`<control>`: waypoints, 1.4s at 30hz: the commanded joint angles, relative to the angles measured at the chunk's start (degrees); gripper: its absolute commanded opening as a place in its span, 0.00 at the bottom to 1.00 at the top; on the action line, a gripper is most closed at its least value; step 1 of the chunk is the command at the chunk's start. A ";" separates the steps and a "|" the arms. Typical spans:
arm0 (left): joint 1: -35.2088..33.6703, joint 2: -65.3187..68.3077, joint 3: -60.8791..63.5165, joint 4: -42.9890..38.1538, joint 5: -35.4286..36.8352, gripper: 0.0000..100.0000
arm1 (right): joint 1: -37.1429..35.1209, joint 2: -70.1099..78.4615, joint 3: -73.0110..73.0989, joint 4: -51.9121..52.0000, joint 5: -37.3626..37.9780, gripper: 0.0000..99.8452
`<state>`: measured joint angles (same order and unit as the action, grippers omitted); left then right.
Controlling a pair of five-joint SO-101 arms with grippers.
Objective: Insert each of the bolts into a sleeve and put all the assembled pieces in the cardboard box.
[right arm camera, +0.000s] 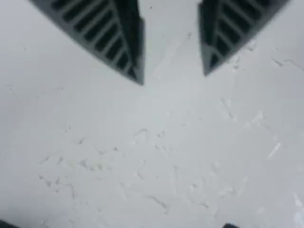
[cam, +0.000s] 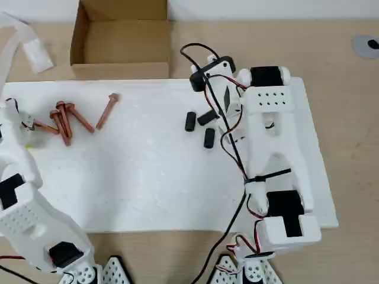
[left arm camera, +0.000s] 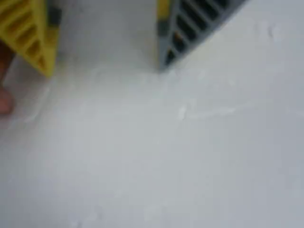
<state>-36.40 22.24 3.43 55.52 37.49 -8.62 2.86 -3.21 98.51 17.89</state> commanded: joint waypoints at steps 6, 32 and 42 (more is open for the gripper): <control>5.54 6.29 -19.60 13.27 -4.92 0.16 | -0.92 0.04 -1.01 -0.09 1.23 0.11; 12.84 23.69 -64.09 41.76 -39.38 0.16 | -0.84 0.04 1.98 -0.97 0.88 0.11; 12.31 23.78 -63.82 40.00 -38.33 0.16 | -0.66 0.04 1.98 -0.97 0.88 0.11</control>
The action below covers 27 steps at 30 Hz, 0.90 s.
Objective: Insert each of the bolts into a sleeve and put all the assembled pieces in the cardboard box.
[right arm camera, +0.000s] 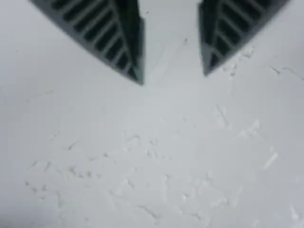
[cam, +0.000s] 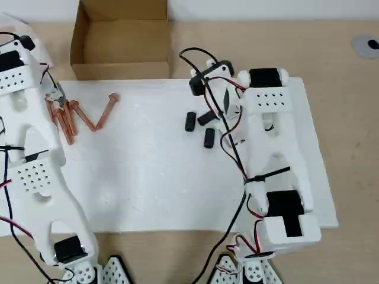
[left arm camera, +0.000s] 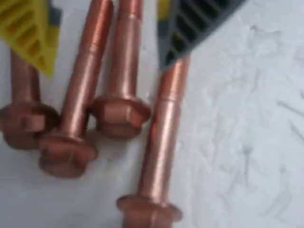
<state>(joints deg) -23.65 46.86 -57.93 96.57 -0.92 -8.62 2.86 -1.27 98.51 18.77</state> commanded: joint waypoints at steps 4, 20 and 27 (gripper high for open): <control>-0.62 -0.84 -2.73 -1.14 -4.92 0.16 | -0.57 0.04 0.04 -0.97 0.00 0.11; -3.69 -0.75 2.90 -7.30 -9.14 0.16 | -0.57 0.04 0.13 -0.88 0.26 0.11; -3.69 2.15 4.13 -9.67 -9.05 0.16 | -0.57 0.04 0.13 -0.88 0.35 0.11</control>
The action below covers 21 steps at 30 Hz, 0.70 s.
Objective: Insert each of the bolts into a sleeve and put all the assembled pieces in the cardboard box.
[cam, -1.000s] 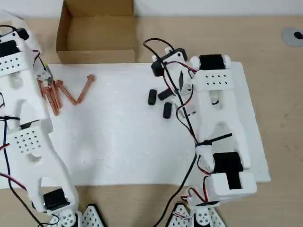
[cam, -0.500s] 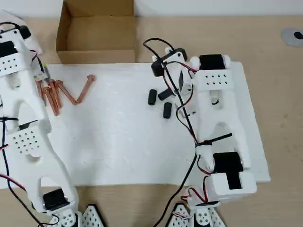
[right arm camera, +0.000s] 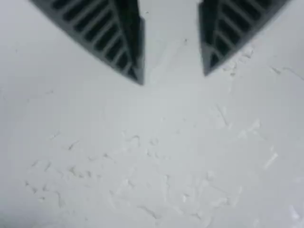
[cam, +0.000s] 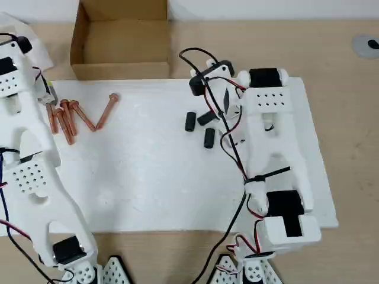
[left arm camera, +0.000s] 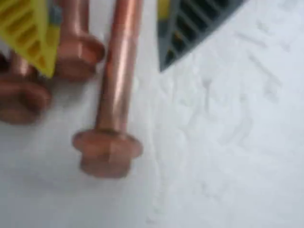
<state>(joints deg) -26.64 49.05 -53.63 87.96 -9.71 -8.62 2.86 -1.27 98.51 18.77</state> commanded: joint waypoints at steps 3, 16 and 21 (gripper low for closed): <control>-0.70 2.07 -0.18 -1.05 -0.26 0.16 | -0.57 0.04 0.13 -0.88 0.35 0.11; -2.99 7.43 -0.18 -2.11 3.96 0.16 | -0.57 0.04 0.13 -0.97 0.35 0.11; -2.90 7.43 0.00 -1.85 3.96 0.09 | -0.57 0.04 0.13 -0.97 0.35 0.11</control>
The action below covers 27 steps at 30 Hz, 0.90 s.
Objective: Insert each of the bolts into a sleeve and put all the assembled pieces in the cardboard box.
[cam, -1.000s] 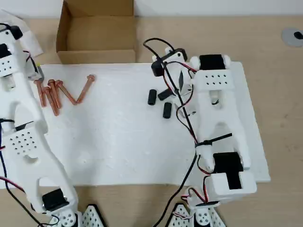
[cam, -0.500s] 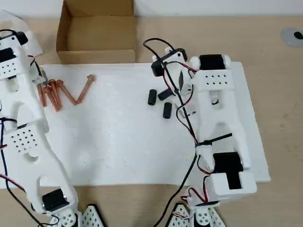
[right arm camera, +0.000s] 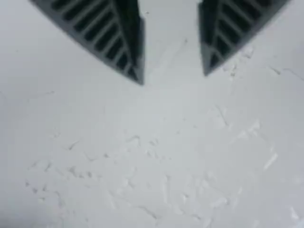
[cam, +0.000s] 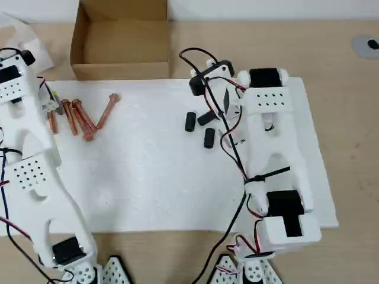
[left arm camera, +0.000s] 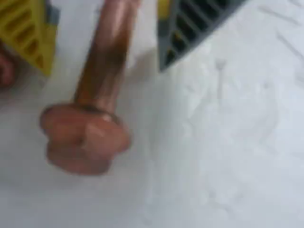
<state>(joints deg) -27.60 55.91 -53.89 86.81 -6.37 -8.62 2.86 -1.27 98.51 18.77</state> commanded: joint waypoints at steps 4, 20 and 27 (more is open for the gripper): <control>-1.85 0.57 0.26 -0.70 0.79 0.02 | -0.57 0.04 0.13 -0.97 0.35 0.11; -2.37 -0.04 -4.40 13.80 -2.02 0.01 | -1.01 0.13 5.93 -3.43 0.35 0.11; -2.11 -7.60 8.79 13.71 -4.57 0.01 | -4.09 0.13 12.00 -7.91 -4.22 0.11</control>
<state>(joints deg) -29.19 52.92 -50.11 99.30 -9.54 -10.11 2.86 9.98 92.53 17.98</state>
